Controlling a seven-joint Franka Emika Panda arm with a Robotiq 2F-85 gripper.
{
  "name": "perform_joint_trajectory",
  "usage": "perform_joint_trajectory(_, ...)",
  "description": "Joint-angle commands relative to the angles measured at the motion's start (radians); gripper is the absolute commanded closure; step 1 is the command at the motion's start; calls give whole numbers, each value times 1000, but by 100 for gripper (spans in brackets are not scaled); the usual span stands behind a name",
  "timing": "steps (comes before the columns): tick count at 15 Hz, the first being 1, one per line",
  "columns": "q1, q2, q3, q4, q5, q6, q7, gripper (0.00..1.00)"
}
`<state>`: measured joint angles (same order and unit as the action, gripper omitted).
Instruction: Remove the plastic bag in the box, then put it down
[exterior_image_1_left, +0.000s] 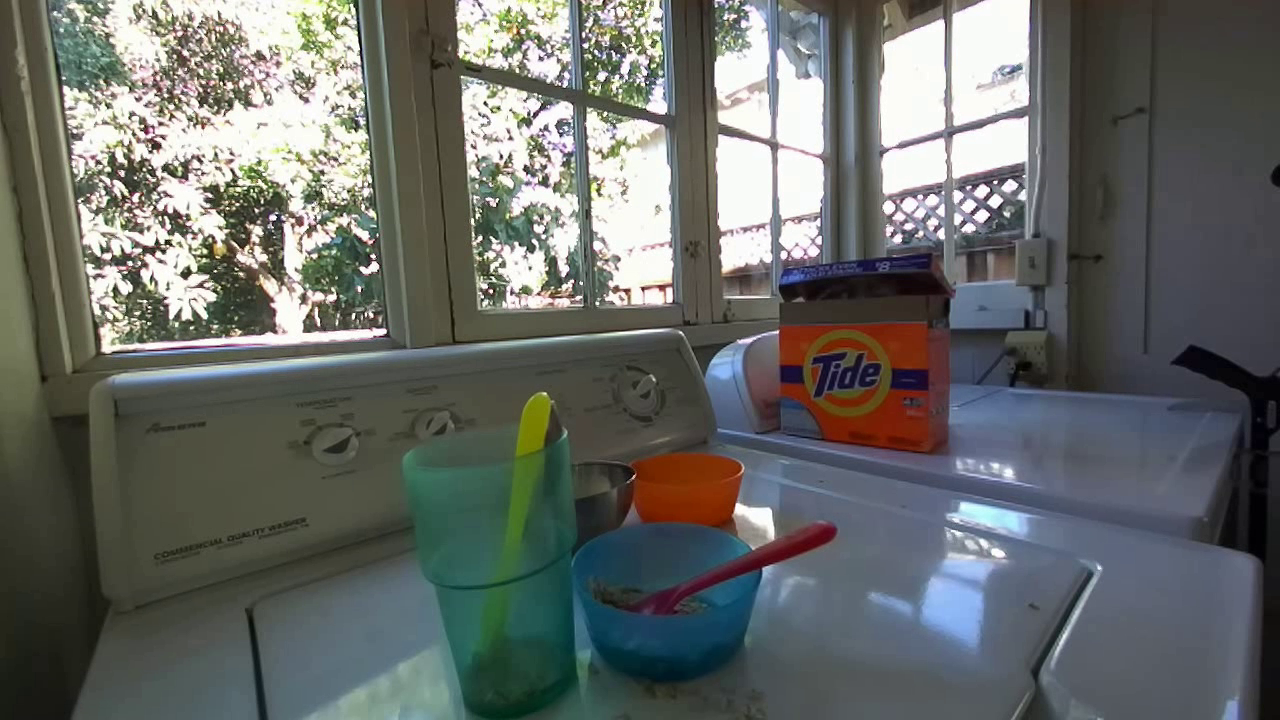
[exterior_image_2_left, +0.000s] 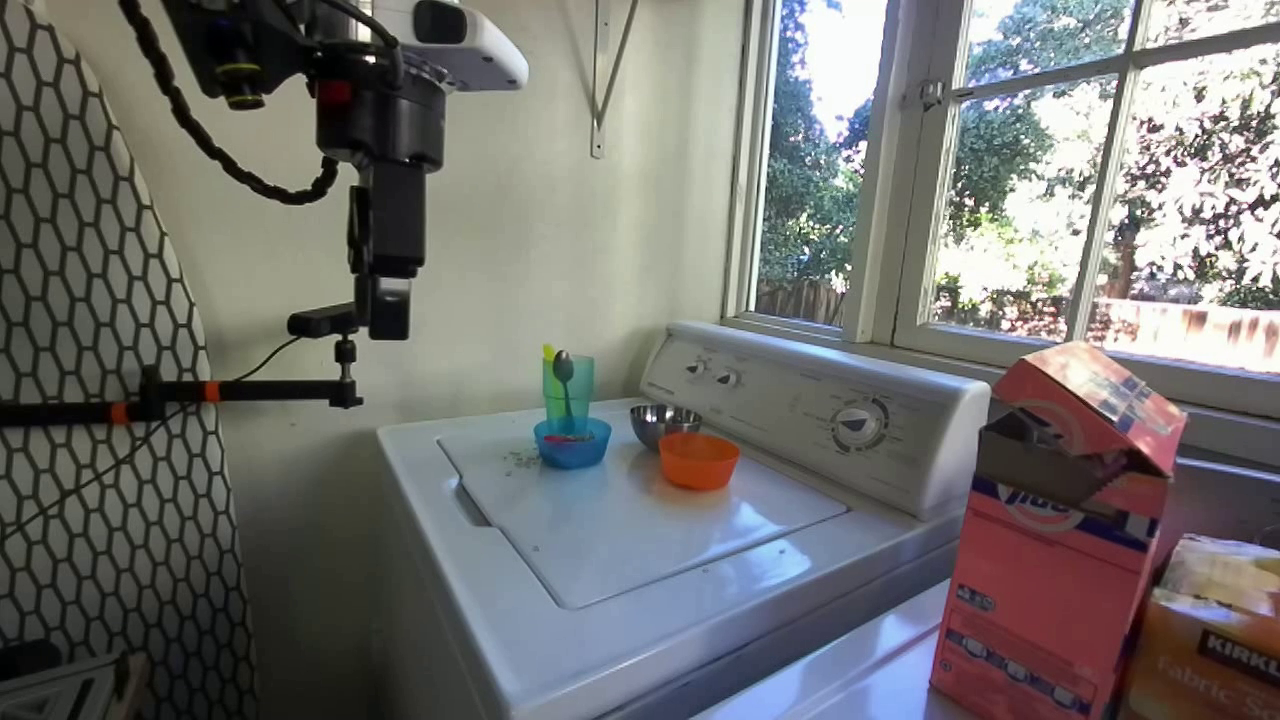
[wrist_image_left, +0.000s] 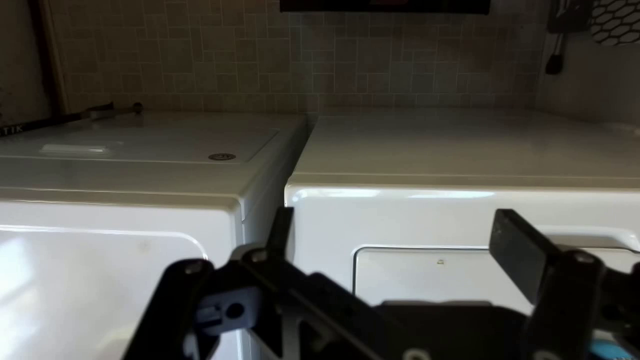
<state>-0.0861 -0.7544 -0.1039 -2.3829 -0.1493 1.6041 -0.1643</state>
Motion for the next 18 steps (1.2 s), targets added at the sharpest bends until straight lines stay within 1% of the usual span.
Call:
perform_joint_trajectory(1, 11, 0, -7, 3, -5, -4, 6, 0)
perform_joint_trajectory(3, 11, 0, -7, 3, -5, -4, 6, 0)
perform_joint_trajectory(4, 5, -3, -2, -4, -6, 32, 31, 0)
perform_joint_trajectory(5, -8, -7, 11, -23, -41, 127, 60, 0)
perform_joint_trajectory(7, -8, 26, 8, -22, -74, 286, 65, 0)
perform_joint_trajectory(10, -27, 98, 8, -21, -119, 550, 100, 0)
perform_joint_trajectory(13, -102, 218, 46, -1, -218, 805, 196, 0)
perform_joint_trajectory(15, -177, 312, 82, 32, -318, 953, 277, 0)
perform_joint_trajectory(17, -277, 412, 138, 91, -439, 1040, 413, 0)
perform_joint_trajectory(18, -323, 449, 166, 128, -497, 1031, 489, 0)
